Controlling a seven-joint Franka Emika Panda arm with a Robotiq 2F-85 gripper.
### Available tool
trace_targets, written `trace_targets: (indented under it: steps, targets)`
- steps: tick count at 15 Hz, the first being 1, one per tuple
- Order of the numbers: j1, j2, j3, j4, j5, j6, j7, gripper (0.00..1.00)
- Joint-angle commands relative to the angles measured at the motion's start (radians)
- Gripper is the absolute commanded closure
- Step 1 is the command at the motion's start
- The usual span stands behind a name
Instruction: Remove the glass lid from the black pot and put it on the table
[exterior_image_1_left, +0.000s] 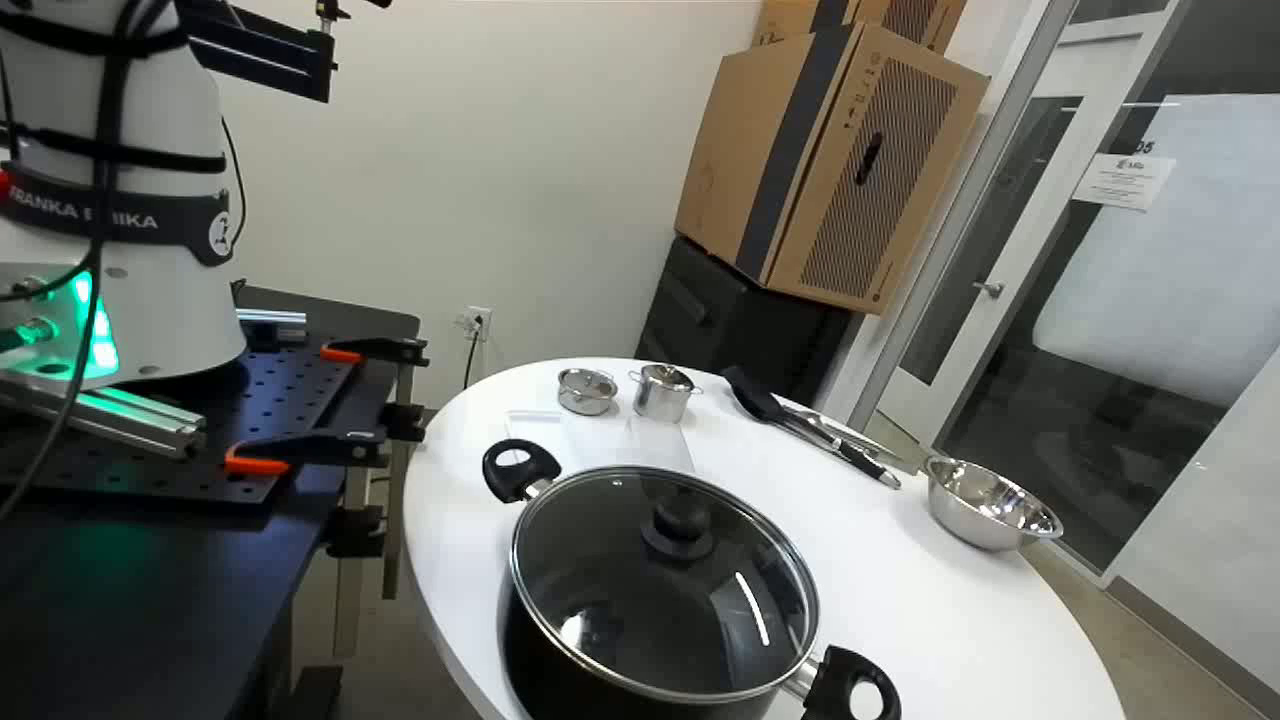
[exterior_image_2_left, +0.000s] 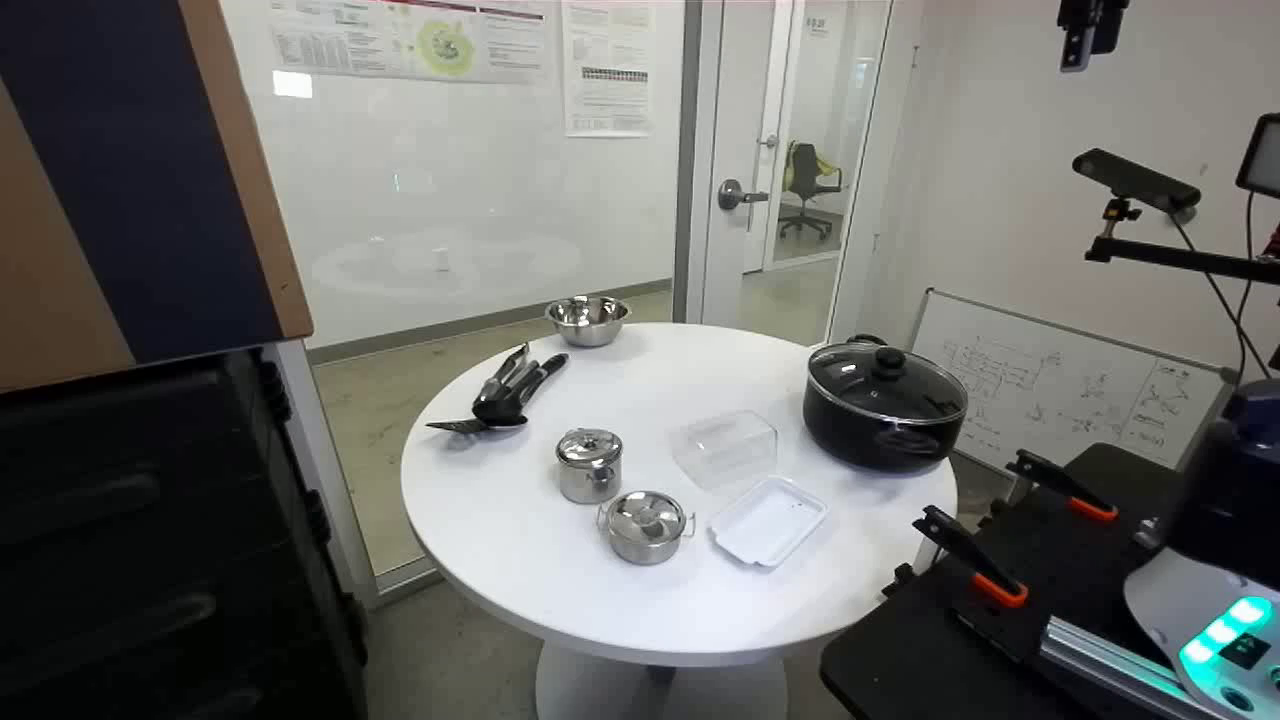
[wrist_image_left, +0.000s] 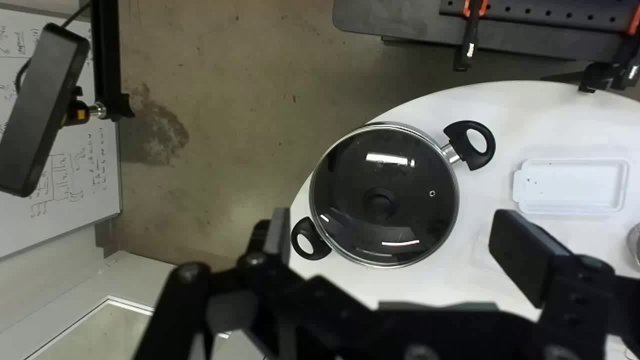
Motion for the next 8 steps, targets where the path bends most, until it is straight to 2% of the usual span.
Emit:
trace_targets:
  steps: [1,5,7,8]
  targets:
    - [0.028,-0.001,-0.019,0.004,-0.012,-0.009,0.013,0.00]
    - [0.005,0.094,-0.021,0.007,0.004,0.093,0.168,0.00]
    - [-0.023,0.148,0.006,0.032,-0.040,0.083,0.247,0.00]
    - [0.004,0.088,-0.016,0.001,-0.013,0.076,0.181,0.00]
